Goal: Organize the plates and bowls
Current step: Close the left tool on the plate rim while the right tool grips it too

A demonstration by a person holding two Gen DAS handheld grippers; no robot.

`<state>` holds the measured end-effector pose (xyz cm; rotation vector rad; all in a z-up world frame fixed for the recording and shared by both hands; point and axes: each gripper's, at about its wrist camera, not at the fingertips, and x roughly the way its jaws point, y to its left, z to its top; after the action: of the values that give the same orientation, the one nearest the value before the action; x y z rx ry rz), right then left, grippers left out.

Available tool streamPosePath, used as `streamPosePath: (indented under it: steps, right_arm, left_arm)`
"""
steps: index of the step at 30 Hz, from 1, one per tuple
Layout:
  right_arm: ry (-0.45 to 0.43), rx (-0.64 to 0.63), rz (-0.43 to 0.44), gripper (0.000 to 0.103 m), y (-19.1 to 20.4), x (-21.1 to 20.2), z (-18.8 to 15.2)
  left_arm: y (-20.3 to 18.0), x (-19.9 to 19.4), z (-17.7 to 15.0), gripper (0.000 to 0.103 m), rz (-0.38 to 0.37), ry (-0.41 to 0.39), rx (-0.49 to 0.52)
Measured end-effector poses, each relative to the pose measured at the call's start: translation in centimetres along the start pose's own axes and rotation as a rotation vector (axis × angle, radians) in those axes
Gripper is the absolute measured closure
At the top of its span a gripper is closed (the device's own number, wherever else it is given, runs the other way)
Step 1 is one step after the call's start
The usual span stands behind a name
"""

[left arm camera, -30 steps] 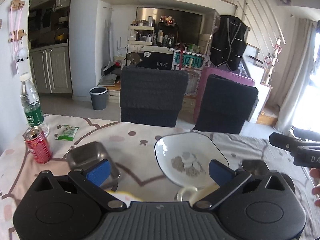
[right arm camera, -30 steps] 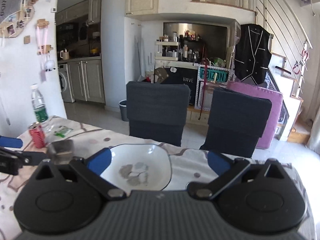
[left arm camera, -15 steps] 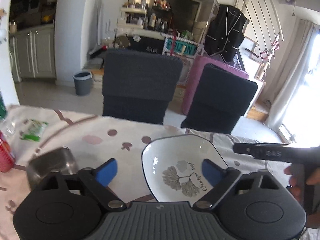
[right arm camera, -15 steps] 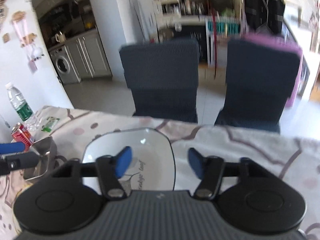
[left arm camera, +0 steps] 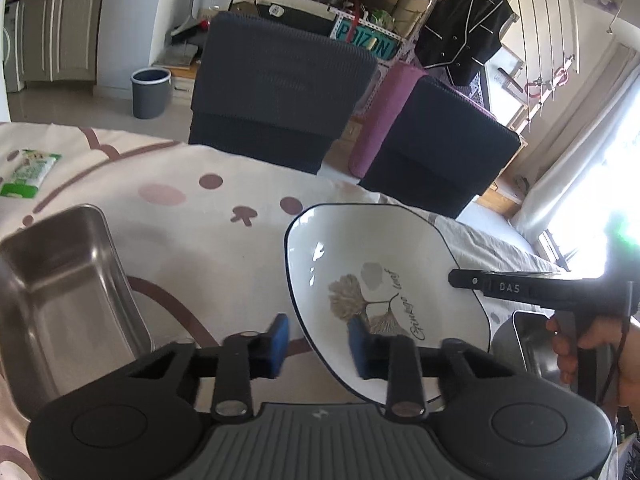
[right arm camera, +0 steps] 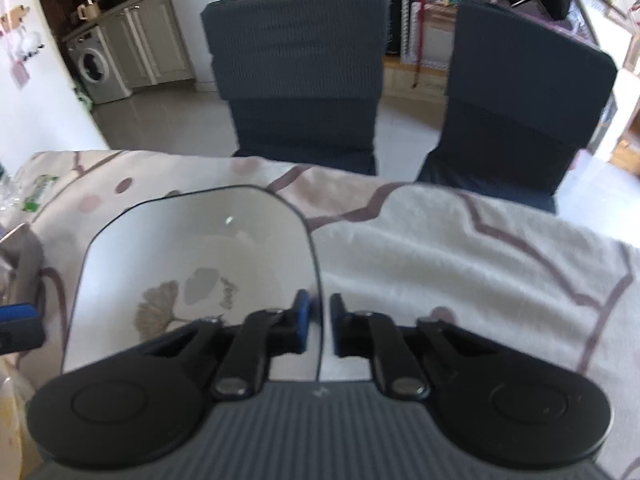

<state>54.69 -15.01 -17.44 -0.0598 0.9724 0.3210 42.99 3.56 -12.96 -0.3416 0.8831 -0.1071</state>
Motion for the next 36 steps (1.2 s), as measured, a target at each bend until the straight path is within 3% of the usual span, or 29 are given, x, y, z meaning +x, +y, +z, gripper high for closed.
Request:
streamPosePath:
  steps: [2, 10, 20, 30, 36]
  right_arm:
    - [0.0, -0.008, -0.004, 0.094, 0.2, -0.3, -0.3]
    - [0.055, 0.015, 0.032, 0.093, 1.5, -2.2, -2.2]
    - [0.053, 0.129, 0.115, 0.091, 0.2, -1.2, -2.2]
    - [0.041, 0.166, 0.099, 0.086, 0.5, -0.1, -2.6]
    - [0.028, 0.166, 0.077, 0.082, 1.2, 0.4, -2.9]
  left_arm:
    - [0.4, 0.3, 0.1, 0.084, 0.001, 0.003, -0.001]
    - [1.7, 1.4, 0.9, 0.084, 0.012, 0.011, -0.001]
    - [1.2, 4.6, 3.4, 0.088, 0.066, 0.119, 0.103]
    - [2.4, 6.5, 4.6, 0.091, 0.027, 0.191, 0.066]
    - [2.4, 6.1, 4.0, 0.092, 0.021, 0.17, 0.072]
